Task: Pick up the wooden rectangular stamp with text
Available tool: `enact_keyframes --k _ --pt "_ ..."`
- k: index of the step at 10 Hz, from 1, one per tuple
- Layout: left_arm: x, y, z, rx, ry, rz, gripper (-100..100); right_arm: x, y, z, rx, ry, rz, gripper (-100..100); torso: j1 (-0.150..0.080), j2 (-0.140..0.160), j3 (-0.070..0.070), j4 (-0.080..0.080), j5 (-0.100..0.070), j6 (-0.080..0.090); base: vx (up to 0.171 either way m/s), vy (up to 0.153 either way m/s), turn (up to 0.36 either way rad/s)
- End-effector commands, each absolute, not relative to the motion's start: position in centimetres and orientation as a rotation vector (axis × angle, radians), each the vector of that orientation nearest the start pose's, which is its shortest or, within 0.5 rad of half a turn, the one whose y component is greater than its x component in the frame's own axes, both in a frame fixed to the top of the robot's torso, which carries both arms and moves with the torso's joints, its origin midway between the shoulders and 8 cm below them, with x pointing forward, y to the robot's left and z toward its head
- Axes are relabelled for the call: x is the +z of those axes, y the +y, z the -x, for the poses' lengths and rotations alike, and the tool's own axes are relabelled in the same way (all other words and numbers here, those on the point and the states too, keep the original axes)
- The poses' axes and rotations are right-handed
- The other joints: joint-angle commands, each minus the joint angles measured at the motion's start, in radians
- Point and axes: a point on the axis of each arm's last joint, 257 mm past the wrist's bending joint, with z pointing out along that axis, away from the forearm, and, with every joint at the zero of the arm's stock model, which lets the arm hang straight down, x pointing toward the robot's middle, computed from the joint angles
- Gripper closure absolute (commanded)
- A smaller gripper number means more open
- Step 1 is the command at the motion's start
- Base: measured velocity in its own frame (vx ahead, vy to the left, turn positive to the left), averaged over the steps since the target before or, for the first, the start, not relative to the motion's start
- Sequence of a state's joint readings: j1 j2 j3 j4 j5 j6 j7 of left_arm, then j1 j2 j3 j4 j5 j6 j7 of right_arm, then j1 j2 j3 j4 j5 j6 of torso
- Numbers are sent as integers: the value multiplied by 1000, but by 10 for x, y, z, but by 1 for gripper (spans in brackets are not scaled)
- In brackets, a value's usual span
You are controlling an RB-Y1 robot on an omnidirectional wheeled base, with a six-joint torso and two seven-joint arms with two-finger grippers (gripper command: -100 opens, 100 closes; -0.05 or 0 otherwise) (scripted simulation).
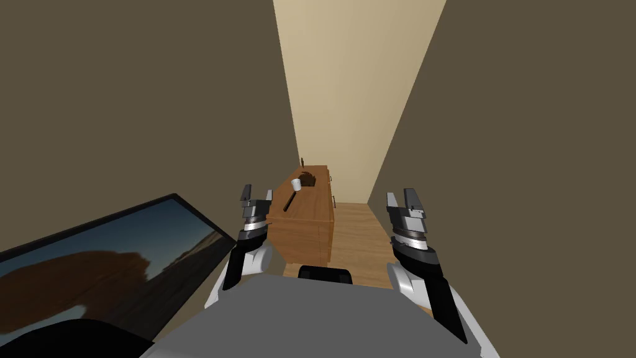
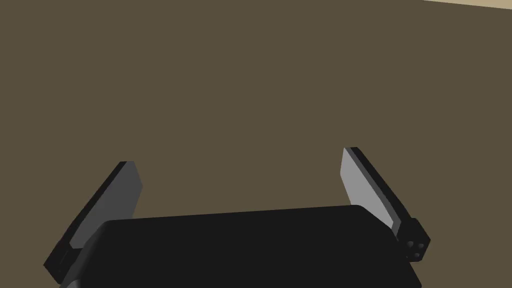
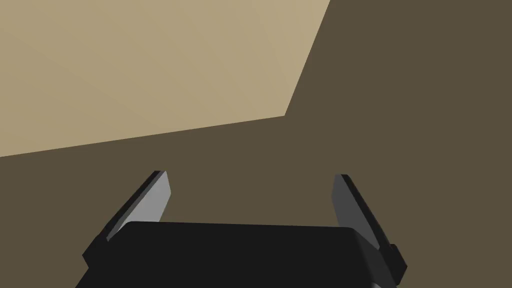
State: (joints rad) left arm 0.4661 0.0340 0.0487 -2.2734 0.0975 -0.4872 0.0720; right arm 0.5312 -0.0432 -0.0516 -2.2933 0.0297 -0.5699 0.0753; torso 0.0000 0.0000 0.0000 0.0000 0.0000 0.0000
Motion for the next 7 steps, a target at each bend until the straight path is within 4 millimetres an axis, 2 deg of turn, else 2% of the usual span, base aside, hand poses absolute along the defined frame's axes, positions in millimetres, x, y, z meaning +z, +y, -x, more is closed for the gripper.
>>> enact_keyframes --k 1,4,7 --pt "20 304 -353 -1408 589 737 -100 34 -287 -326 1168 643 -525 0 0 0 0 0 0 0 -21 -73 12" --pt "-11 317 -369 -1422 669 839 -100 34 -286 -326 1168 643 -525 0 -10 3 2 1 -2 0 -53 -157 29" --pt "-60 339 -387 -1418 772 1000 -100 34 -286 -326 1168 643 -525 0 -13 5 3 1 -3 0 -83 -190 38"
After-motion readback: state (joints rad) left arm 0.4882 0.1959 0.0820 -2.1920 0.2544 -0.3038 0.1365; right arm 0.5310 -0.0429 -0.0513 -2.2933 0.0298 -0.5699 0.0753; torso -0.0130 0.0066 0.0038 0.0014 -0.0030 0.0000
